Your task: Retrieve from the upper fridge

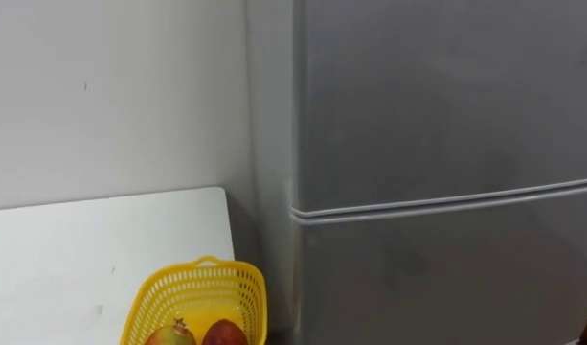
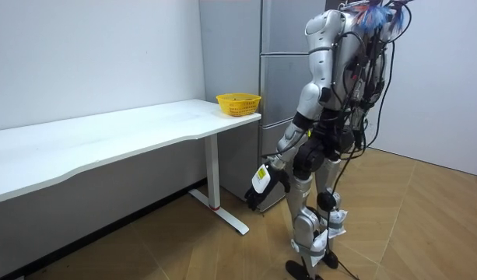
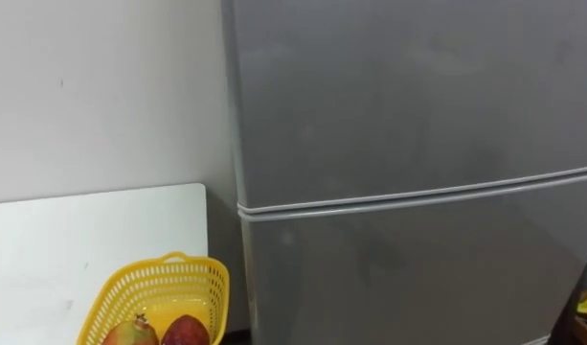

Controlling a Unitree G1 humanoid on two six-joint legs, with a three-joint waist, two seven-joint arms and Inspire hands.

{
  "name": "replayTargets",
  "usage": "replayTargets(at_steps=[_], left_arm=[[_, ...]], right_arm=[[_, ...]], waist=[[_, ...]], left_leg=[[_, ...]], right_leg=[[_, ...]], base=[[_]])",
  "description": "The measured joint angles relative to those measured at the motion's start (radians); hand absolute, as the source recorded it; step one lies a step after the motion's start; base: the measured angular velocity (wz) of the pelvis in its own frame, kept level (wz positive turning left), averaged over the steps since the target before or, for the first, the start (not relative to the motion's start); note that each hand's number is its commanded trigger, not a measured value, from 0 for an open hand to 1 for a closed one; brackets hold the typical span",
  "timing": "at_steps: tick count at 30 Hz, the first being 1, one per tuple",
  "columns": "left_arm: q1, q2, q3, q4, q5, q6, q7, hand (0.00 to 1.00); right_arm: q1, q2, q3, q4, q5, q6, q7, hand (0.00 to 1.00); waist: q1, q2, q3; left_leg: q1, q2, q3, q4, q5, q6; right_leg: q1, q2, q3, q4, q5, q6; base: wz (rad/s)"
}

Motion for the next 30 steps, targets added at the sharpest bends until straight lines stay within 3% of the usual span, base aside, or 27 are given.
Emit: replayTargets(at_steps=[5,11,20,30], left_arm=[[0.001,0.0,0.015,0.035,0.016,0.0,-0.032,0.0],[-0.005,-0.001,0.027,0.057,0.014,0.003,-0.06,0.0],[-0.015,-0.022,0.023,0.058,0.029,0.015,-0.079,0.0],[-0.035,-0.022,0.016,0.058,0.037,0.015,-0.084,0.0]], right_arm=[[0.001,-0.001,0.063,0.145,-0.199,0.029,0.096,0.0],[-0.006,0.005,0.126,0.195,-0.268,0.038,0.194,0.0],[-0.025,0.011,0.175,0.191,-0.413,0.039,0.227,0.0],[-0.052,0.011,0.183,0.185,-0.467,0.035,0.23,0.0]], waist=[[0.029,-0.002,0.0021],[0.077,-0.002,0.003],[0.078,0.005,0.0041],[0.076,0.005,0.004]], left_leg=[[0.017,0.0,0.002,-0.007,0.0,0.0],[0.025,-0.003,-0.001,-0.008,0.0,0.0],[0.022,-0.004,-0.017,-0.008,0.0,0.0],[0.025,-0.006,-0.023,-0.007,0.0,0.0]], right_leg=[[0.013,0.0,-0.001,-0.004,-0.004,-0.001],[0.017,-0.001,-0.003,-0.019,-0.005,0.001],[0.031,-0.003,-0.023,-0.021,-0.006,0.001],[0.033,-0.005,-0.029,-0.032,-0.008,0.002]], base=[[-0.02],[0.01],[0.05],[0.01]])
